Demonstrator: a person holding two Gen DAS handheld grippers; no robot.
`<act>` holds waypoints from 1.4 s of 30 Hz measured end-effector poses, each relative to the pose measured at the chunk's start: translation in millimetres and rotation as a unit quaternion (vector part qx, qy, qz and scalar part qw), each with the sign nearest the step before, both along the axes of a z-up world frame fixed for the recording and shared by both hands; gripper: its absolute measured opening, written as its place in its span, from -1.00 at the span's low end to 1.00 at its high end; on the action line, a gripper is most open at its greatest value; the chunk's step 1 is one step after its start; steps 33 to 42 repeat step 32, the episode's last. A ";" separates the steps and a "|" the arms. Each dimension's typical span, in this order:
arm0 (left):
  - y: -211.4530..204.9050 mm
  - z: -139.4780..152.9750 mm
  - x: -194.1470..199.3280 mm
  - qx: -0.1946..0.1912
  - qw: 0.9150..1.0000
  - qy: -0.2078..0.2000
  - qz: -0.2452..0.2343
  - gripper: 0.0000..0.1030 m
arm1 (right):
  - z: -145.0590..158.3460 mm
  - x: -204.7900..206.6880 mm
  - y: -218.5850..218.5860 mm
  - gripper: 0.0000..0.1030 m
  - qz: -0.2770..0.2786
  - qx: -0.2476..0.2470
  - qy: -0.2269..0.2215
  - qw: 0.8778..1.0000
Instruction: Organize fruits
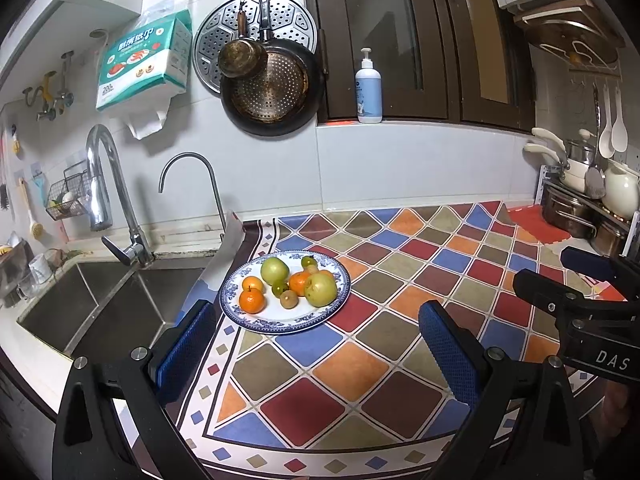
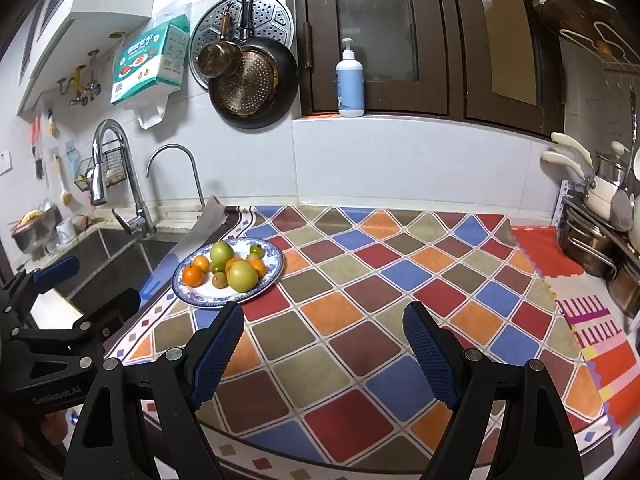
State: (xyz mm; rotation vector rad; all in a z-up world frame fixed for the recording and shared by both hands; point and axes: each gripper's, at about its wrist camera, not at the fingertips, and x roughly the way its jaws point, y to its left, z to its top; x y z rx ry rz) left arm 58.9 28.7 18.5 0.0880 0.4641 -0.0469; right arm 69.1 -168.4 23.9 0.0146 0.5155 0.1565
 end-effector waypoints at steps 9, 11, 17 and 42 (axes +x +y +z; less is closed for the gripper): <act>3.4 -0.8 -1.1 -0.002 1.000 0.003 0.002 1.00 | 0.1 0.2 2.2 0.60 0.002 0.000 0.001 1.000; 3.8 -0.8 -0.7 -0.001 1.000 0.003 0.002 1.00 | -0.2 0.6 3.1 0.60 0.004 0.000 0.001 1.000; 4.8 -1.2 -0.2 -0.002 1.000 0.003 0.002 1.00 | -0.4 0.9 3.9 0.60 0.004 0.000 0.002 1.000; 3.5 -6.0 10.3 -0.004 1.000 0.016 0.002 1.00 | -2.4 8.7 4.7 0.60 0.009 0.000 0.010 1.000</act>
